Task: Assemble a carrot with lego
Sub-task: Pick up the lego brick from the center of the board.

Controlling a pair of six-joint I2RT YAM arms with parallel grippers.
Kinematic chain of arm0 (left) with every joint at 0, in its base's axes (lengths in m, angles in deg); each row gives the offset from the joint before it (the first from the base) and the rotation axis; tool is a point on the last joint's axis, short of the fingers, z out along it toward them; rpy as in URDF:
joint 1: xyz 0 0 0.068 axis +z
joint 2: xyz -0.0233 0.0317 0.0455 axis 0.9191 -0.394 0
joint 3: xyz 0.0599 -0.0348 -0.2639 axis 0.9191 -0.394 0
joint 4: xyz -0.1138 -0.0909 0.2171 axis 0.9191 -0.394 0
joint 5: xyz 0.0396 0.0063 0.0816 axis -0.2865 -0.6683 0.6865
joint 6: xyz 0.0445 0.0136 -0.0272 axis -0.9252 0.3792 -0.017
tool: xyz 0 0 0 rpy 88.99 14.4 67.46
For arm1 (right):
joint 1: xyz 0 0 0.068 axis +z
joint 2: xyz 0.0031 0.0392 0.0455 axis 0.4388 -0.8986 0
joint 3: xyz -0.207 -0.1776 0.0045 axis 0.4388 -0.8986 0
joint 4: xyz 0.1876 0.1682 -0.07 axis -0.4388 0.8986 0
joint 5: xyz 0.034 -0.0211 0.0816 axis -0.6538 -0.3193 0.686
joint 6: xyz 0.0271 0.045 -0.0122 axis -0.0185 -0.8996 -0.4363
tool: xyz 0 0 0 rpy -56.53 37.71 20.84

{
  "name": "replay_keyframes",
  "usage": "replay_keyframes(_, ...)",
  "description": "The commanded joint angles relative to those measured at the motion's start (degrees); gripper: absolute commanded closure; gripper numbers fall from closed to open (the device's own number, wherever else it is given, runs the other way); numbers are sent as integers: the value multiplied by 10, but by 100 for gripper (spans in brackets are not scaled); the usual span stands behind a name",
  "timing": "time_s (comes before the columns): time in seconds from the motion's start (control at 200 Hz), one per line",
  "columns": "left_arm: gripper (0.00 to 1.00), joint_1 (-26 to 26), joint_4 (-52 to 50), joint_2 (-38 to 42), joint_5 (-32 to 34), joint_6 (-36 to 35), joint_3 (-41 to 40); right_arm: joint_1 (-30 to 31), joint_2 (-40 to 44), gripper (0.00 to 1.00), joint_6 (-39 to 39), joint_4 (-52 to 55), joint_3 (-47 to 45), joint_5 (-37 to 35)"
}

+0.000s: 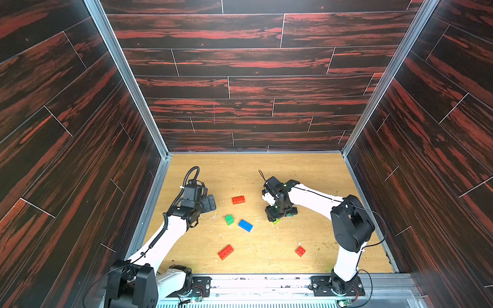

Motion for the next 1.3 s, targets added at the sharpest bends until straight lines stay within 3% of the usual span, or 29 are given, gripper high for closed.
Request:
replay_keyframes(0.0,3,-2,-11,14,3,4,-7,2,-30,41,17,-2,-6,-5)
replay_keyframes(0.822,3,-2,-12,18,15,3,-8,2,-28,48,5,-9,-19,11)
replay_keyframes(1.293,3,-2,-12,19,18,5,-8,2,-36,59,-3,-10,-12,-11)
